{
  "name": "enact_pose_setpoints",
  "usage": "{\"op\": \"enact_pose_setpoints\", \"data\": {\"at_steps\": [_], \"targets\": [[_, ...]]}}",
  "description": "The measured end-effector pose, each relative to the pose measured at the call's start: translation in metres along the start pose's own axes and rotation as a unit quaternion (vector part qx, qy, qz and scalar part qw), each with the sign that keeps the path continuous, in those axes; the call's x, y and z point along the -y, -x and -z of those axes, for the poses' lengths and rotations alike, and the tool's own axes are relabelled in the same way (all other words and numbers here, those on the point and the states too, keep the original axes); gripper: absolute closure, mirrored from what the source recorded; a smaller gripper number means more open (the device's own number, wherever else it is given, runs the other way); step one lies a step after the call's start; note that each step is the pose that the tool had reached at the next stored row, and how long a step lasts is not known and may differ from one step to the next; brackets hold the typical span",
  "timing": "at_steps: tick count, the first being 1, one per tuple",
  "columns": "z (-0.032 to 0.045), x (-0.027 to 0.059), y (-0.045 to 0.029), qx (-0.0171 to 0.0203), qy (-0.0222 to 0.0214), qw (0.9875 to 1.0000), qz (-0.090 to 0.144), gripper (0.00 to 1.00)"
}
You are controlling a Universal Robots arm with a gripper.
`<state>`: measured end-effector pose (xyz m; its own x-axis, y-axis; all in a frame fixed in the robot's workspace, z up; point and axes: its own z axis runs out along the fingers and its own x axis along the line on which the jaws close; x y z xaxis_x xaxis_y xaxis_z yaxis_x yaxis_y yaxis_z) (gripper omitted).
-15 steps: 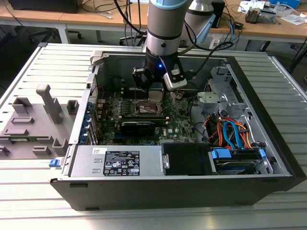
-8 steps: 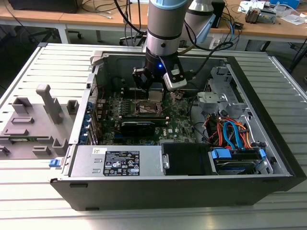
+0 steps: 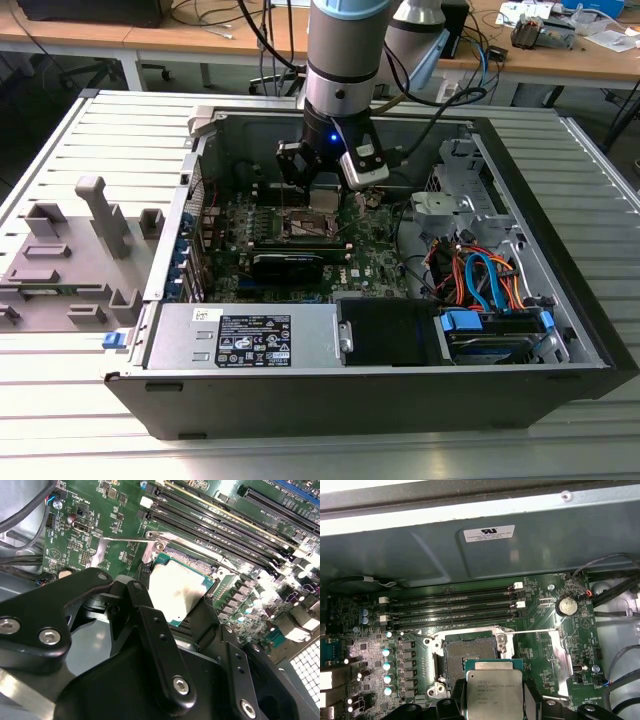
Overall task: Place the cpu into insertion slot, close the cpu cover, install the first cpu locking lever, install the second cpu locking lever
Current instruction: 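Place the cpu into insertion slot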
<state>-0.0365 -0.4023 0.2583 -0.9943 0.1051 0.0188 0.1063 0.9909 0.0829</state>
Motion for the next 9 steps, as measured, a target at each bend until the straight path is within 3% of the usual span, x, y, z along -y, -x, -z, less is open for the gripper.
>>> {"op": "enact_pose_setpoints", "data": {"at_steps": [9], "targets": [[-0.0001,0.0,0.0,0.0004,-0.0005,1.0,-0.004,0.45]]}}
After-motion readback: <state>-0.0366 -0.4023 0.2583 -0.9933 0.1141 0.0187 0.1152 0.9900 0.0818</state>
